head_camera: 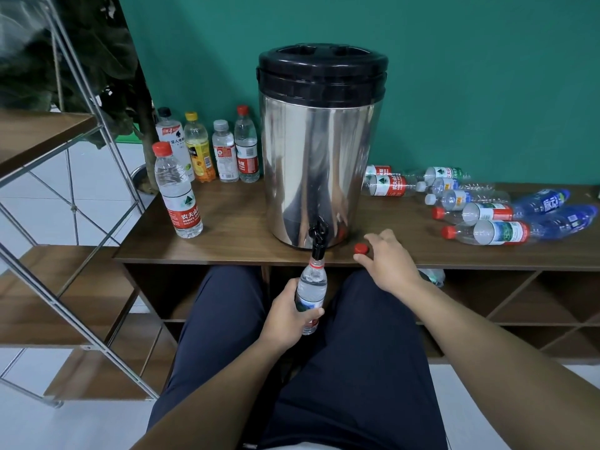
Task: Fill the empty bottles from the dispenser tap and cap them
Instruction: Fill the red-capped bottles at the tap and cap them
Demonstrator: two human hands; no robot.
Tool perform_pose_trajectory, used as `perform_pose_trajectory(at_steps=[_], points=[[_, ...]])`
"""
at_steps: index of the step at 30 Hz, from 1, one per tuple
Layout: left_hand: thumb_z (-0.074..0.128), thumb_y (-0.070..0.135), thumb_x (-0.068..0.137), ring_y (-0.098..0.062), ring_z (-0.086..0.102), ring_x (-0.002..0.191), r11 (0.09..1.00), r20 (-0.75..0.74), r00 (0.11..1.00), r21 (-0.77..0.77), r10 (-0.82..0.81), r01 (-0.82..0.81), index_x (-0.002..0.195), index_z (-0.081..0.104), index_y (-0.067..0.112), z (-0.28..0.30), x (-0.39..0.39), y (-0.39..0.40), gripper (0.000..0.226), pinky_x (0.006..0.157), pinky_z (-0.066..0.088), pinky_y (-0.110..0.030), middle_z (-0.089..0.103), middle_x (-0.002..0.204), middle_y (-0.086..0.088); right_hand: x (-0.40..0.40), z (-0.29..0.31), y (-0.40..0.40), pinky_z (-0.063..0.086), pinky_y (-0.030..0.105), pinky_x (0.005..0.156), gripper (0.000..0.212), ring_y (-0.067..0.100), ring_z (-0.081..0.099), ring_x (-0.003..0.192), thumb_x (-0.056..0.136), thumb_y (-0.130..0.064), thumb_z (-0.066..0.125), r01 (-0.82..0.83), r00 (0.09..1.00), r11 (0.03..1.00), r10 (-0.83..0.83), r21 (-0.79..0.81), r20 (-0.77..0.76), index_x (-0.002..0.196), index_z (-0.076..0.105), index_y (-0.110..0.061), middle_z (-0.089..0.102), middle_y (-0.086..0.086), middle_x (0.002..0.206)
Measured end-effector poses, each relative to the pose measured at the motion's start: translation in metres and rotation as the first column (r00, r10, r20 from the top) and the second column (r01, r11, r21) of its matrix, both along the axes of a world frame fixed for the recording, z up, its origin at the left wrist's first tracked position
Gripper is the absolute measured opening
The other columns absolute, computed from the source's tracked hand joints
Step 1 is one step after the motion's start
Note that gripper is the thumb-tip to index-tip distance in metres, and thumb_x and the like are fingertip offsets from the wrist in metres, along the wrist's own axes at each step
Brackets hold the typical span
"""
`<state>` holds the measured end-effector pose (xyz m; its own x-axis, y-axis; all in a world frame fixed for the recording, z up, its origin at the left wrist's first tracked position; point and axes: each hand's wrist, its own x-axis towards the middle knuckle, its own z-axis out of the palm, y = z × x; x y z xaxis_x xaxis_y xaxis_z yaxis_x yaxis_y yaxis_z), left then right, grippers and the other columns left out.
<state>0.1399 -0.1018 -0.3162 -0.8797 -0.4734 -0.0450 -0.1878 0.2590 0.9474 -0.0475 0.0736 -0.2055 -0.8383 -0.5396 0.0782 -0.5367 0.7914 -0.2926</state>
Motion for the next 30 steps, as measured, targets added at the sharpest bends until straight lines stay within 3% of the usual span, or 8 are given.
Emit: perform_pose_trajectory(at_steps=[3, 7, 12, 16, 20, 22, 26, 30], points=[[0.095, 0.021, 0.088, 0.002, 0.073, 0.108, 1.000, 0.002, 1.000, 0.001, -0.001, 0.001, 0.125, 0.065, 0.036, 0.001, 0.000, 0.000, 0.050, 0.094, 0.055, -0.020, 0.077, 0.114, 0.018, -0.004, -0.004, -0.004, 0.058, 0.048, 0.097, 0.051, 0.039, 0.068, 0.113, 0.109, -0.044, 0.070, 0.009, 1.000, 0.999, -0.008, -0.046, 0.017, 0.150, 0.062, -0.014, 0.053, 0.013, 0.139], [0.094, 0.020, 0.088, 0.002, 0.073, 0.108, 1.000, 0.003, 1.000, 0.010, 0.000, 0.000, 0.126, 0.065, 0.036, 0.001, 0.001, 0.000, 0.051, 0.095, 0.057, -0.022, 0.078, 0.115, 0.017, -0.004, -0.004, -0.009, 0.054, 0.043, 0.088, 0.027, 0.032, 0.064, 0.099, 0.109, -0.037, 0.070, -0.016, 0.999, 0.998, 0.018, -0.067, 0.026, 0.122, 0.071, -0.013, 0.055, 0.009, 0.123], [0.094, 0.019, 0.088, 0.002, 0.073, 0.108, 1.000, 0.023, 1.000, 0.003, -0.015, 0.015, 0.126, 0.065, 0.035, 0.002, 0.003, -0.001, 0.051, 0.093, 0.055, -0.018, 0.078, 0.114, 0.016, 0.008, 0.000, -0.007, 0.055, 0.041, 0.086, 0.022, 0.021, 0.063, 0.092, 0.108, -0.041, 0.071, -0.100, 0.994, 0.978, 0.108, -0.185, 0.033, 0.109, 0.072, -0.019, 0.059, -0.004, 0.103], [0.094, 0.018, 0.085, 0.003, 0.072, 0.103, 0.999, 0.046, 0.998, -0.036, -0.031, 0.033, 0.121, 0.065, 0.035, 0.002, 0.005, -0.001, 0.049, 0.092, 0.053, -0.017, 0.077, 0.110, 0.016, 0.032, 0.008, -0.005, 0.052, 0.024, 0.082, 0.014, 0.010, 0.063, 0.085, 0.103, -0.036, 0.079, -0.186, 0.966, 0.912, 0.237, -0.365, 0.101, 0.109, 0.078, -0.023, 0.065, -0.009, 0.101], [0.095, 0.022, 0.084, 0.004, 0.071, 0.106, 0.994, 0.056, 0.997, -0.085, -0.062, 0.066, 0.126, 0.064, 0.036, 0.002, 0.009, 0.002, 0.054, 0.098, 0.055, -0.022, 0.077, 0.113, 0.017, 0.054, 0.013, -0.005, 0.048, 0.015, 0.080, 0.012, 0.005, 0.062, 0.085, 0.104, -0.029, 0.079, -0.258, 0.928, 0.882, 0.339, -0.395, 0.151, 0.115, 0.081, -0.025, 0.066, -0.011, 0.102], [0.095, 0.024, 0.084, 0.003, 0.071, 0.108, 0.992, 0.055, 0.996, -0.094, -0.077, 0.082, 0.128, 0.065, 0.036, 0.003, 0.013, 0.002, 0.055, 0.102, 0.057, -0.027, 0.077, 0.114, 0.017, 0.061, 0.017, -0.004, 0.050, 0.017, 0.082, 0.016, 0.007, 0.064, 0.089, 0.105, -0.028, 0.078, -0.286, 0.919, 0.875, 0.367, -0.391, 0.147, 0.120, 0.082, -0.026, 0.067, -0.012, 0.102], [0.094, 0.025, 0.084, 0.003, 0.071, 0.111, 0.988, 0.047, 0.994, -0.115, -0.096, 0.101, 0.134, 0.064, 0.037, 0.008, 0.021, 0.003, 0.060, 0.105, 0.057, -0.030, 0.077, 0.117, 0.018, 0.068, 0.035, -0.001, 0.056, 0.030, 0.085, 0.026, 0.012, 0.065, 0.088, 0.108, -0.026, 0.074, -0.398, 0.892, 0.871, 0.441, -0.288, 0.099, 0.133, 0.079, -0.024, 0.066, -0.010, 0.107], [0.094, 0.025, 0.085, 0.002, 0.070, 0.110, 0.988, 0.032, 0.993, -0.098, -0.116, 0.118, 0.133, 0.064, 0.038, 0.020, 0.027, 0.007, 0.059, 0.105, 0.057, -0.032, 0.076, 0.116, 0.018, 0.071, 0.056, -0.002, 0.049, 0.026, 0.092, 0.032, 0.003, 0.060, 0.093, 0.112, -0.024, 0.067, -0.549, 0.832, 0.832, 0.553, -0.078, 0.035, 0.143, 0.073, -0.026, 0.064, -0.012, 0.129]])
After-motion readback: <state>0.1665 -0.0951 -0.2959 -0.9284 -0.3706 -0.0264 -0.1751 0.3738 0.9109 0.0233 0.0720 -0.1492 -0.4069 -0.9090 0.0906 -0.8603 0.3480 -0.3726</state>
